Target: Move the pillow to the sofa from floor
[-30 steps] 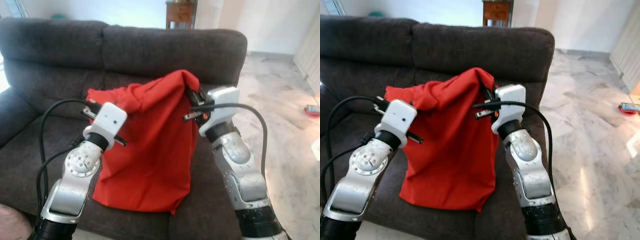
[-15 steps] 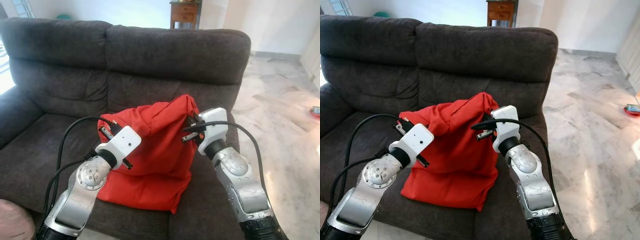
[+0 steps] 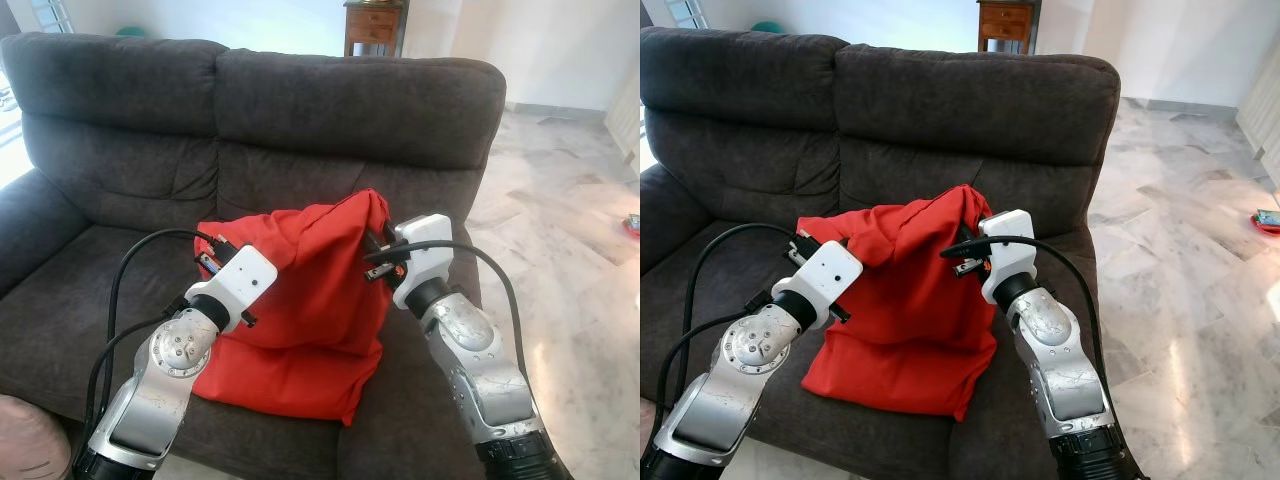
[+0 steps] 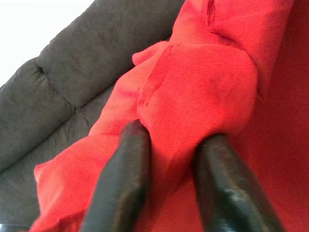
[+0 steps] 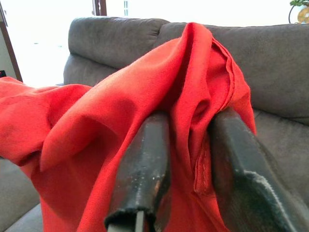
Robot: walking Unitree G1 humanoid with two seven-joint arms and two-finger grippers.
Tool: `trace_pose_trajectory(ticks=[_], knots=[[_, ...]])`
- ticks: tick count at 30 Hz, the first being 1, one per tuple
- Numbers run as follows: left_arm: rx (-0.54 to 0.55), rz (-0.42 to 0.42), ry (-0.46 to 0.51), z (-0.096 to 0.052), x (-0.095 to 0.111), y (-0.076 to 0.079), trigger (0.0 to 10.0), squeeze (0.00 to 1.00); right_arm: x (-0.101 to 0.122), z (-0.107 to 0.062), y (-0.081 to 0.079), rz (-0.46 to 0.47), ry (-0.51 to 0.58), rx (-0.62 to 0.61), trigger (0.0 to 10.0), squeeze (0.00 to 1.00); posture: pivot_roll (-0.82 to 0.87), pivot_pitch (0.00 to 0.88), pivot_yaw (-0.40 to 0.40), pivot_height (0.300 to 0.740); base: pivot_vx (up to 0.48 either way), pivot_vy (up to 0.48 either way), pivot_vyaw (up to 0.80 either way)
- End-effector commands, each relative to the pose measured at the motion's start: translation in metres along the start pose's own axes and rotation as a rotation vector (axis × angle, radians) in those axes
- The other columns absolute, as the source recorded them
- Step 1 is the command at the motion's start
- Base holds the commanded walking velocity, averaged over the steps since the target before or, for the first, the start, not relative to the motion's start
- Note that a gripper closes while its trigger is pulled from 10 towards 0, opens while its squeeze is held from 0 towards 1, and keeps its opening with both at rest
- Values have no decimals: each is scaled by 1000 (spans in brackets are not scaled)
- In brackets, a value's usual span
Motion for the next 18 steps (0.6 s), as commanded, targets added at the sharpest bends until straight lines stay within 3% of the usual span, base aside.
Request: trace_pose_trajectory(ticks=[1, 18], knots=[[-11, 4, 18, 2, 4, 1, 10000, 1000, 16, 4, -3, -8, 58, 21, 10000, 1000, 71, 0, 3, 740, 0, 0, 0], [58, 8, 41, 3, 9, -11, 10000, 1000, 22, 5, 2, 8, 88, -10, 10000, 1000, 72, 0, 6, 740, 0, 0, 0]])
Point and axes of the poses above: a point about 5 cm out from each wrist's last joint towards the gripper, its own z axis pointing out of the wrist towards the gripper, its own x axis along the axis of the wrist's last joint, y = z × x, the point moved 3 cm from there along z, pointing out of the wrist towards the gripper, and after that the axes turned 5 degrees about -z, right-handed, at the moved point
